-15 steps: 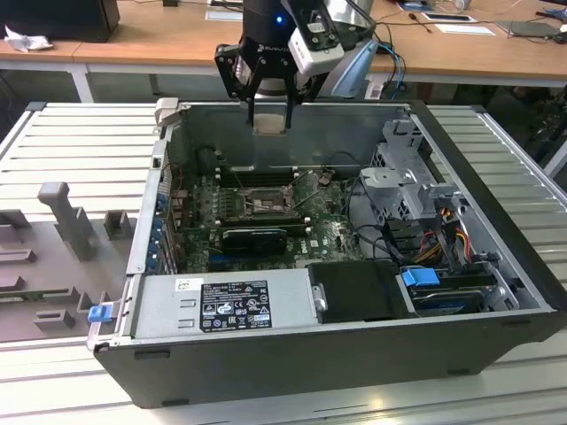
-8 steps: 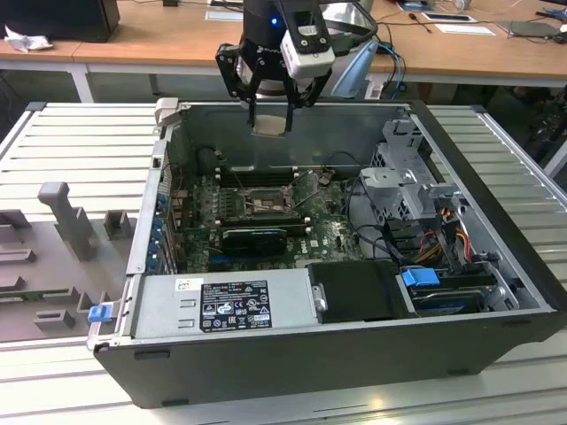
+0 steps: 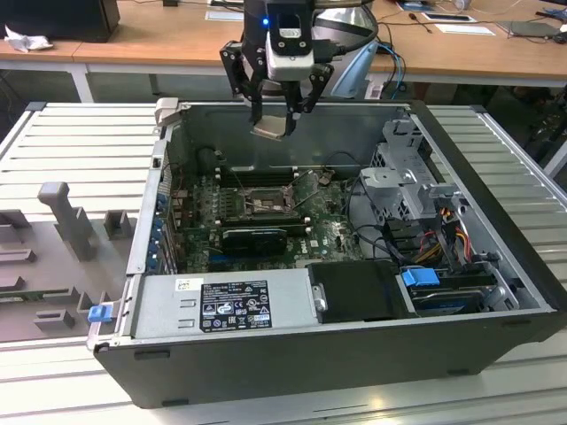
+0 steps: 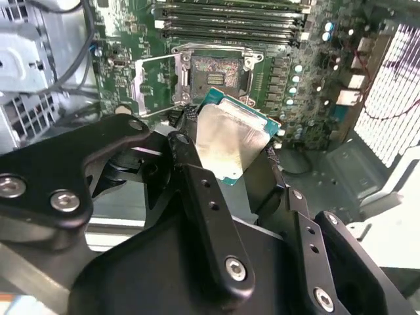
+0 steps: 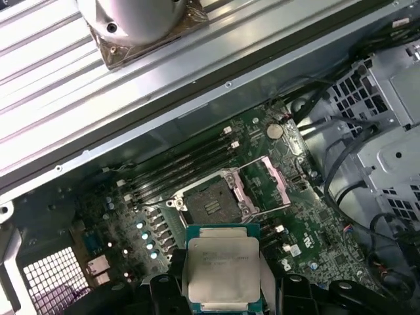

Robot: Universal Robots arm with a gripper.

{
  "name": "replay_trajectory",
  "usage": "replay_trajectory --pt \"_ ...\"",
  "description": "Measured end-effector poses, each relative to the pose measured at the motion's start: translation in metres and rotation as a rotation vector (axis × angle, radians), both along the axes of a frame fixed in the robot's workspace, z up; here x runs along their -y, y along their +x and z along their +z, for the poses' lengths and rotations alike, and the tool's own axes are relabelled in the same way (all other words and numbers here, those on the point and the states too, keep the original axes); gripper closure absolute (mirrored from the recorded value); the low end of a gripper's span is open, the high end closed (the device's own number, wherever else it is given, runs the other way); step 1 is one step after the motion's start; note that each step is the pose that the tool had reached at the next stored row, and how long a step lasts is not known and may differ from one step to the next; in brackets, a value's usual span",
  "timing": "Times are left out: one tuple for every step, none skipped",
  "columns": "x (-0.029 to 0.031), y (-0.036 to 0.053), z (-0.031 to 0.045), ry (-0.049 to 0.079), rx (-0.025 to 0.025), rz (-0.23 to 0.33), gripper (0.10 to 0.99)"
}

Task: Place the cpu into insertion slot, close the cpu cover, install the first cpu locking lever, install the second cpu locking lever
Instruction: 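Place the cpu into insertion slot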

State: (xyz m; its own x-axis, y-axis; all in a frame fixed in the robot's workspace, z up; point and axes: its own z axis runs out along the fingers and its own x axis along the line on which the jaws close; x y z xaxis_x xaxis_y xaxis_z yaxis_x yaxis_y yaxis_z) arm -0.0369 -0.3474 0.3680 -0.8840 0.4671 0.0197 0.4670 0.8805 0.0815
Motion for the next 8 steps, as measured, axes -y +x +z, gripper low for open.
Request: replay_trajectory --pt "0.0000 0.0000 -0.0001 0.000 0.0000 -0.019 0.557" --pt "0.0000 0.0000 -0.0001 0.000 0.0000 -0.033 0.557" --pt "0.0000 0.0000 -0.0002 0.000 0.0000 -0.063 0.557" --pt "0.0000 0.0000 -0.0003 0.000 0.0000 -0.079 0.557" --pt "0.0000 0.0000 -0.0003 0.000 0.0000 -0.095 0.557" --pt "0.0000 0.0000 -0.0004 0.000 0.0000 -0.119 0.557" --pt "0.0000 0.0000 -0.0004 0.000 0.0000 -0.133 0.557" --pt "0.0000 0.0000 -0.0005 0.000 0.0000 -0.150 0.557"
